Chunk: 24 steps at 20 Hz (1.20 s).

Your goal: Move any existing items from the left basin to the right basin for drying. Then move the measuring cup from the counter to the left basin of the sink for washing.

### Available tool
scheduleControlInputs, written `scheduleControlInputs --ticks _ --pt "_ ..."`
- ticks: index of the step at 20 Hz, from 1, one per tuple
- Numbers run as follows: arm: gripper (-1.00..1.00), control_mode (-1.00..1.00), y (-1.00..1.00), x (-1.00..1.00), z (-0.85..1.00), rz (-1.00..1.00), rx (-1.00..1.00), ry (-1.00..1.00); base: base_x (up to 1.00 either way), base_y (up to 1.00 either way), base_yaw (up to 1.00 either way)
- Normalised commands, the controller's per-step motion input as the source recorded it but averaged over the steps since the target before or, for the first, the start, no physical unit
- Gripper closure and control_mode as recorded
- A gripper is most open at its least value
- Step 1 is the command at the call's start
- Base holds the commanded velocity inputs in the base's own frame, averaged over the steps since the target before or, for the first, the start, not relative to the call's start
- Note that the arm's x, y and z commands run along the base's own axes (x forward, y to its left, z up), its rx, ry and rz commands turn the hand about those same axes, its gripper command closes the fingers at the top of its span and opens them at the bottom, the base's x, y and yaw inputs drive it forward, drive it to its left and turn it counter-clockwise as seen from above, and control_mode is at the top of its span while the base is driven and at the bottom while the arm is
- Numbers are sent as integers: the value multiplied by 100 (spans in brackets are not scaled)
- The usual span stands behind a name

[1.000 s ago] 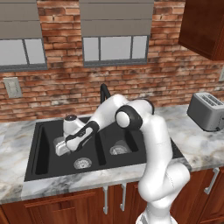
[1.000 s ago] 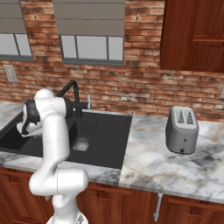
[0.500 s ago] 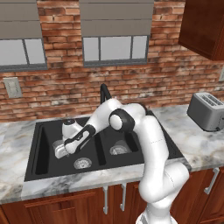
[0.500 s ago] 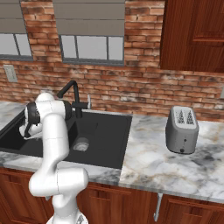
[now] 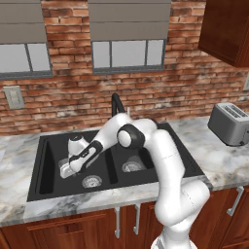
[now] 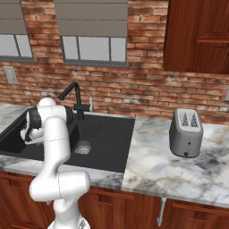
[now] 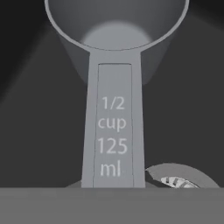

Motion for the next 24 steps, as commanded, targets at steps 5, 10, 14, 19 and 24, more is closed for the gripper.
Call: scheduleControlInputs --ticks 5,10,14,19,24 --pt "100 -100 2 13 -29 1 0 4 0 0 0" --pt "100 -100 0 3 -25 2 0 3 0 0 0" --pt "-100 -100 1 0 -19 1 0 1 0 0 0" --pt "-100 -100 0 0 1 0 0 0 0 0 0" --pt "-100 -100 0 -1 5 0 0 0 0 0 0"
